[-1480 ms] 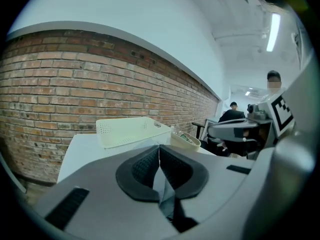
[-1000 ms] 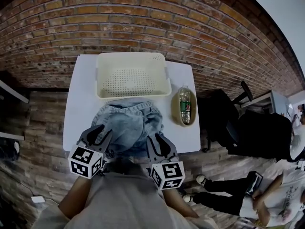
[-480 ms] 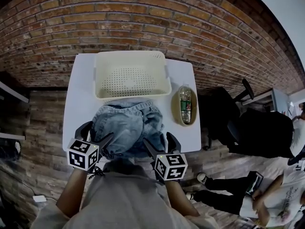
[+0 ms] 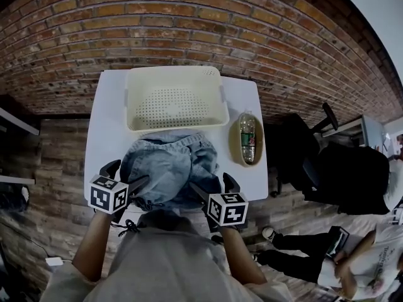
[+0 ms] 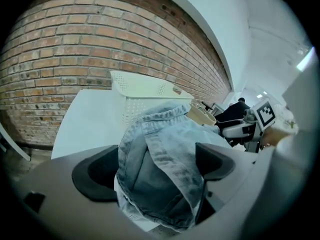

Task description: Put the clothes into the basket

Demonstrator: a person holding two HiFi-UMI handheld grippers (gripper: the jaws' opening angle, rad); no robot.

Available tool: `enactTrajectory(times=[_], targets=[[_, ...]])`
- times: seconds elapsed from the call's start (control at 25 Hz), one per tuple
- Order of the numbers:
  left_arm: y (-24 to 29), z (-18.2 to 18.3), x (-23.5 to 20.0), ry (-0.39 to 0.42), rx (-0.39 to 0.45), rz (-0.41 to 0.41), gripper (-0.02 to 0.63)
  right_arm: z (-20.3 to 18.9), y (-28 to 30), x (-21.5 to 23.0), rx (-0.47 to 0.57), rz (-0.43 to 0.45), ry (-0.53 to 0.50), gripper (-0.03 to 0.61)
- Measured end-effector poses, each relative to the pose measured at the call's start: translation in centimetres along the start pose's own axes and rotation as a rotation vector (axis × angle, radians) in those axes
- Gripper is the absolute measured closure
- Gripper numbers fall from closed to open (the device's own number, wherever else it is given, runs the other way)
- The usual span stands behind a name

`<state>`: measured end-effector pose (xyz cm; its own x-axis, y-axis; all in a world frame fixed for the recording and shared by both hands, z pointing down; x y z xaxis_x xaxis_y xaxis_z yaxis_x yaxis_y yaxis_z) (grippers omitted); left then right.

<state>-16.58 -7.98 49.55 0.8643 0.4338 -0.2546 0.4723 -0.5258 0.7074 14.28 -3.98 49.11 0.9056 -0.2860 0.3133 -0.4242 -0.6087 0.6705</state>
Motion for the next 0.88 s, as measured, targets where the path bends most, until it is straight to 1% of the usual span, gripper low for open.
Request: enactTrajectory(times=[0.08,0.2,0.36,0.44,0.52,0.68,0.88], targets=[[0.6,-0.2,-0.3,0.013,-0.027,-0.002,0.134,0.0,0.8,0.3,-0.032,0.006,0.008,0.051],[1.8,-0.6,-0.5,0.023,-0.077,-0.020,0.114,-0.2,1.9,1.0,-0.081,-0.006,-0.004,0.036],[2.9,-0.9,-0.9,0.003,-0.118,-0.038,0.098,-0.7,3.1,1.7,-0.128,0.013,0.063,0.017],[3.4,-1.0,-1.0,0.003,-0.136,-0.045,0.097,-0.9,3.7,1.9,-0.154,0.012,0.066,0.002],[4.1,-1.1,-1.1,-0.008,-0.157,-0.056,0.087,-1.1,4.2,2.2,-0.170,0.014,0.066,0.002],[5.1,-1.5,-1.3,-0.038,-0.194,-0.080,0.063,-1.7,5.2,2.7,-0.200,0.038,0.111,0.001],[6.6,-1.8,-1.7,-0.071,-0.226,-0.144,0.049,-2.0,6.5,3.5,-0.232,0.084,0.156,0.000]])
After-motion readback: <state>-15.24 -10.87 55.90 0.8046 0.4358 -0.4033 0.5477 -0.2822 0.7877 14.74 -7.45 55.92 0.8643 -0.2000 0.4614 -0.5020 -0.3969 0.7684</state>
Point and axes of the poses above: the fingertips, and each gripper's own axes: y forward along the fingers, x to its right, z out of its top, the point moved 9 cm from there along -y, backward along the fingers, and after that the axes turned 5 degrees about z, right-handed, at the moved point
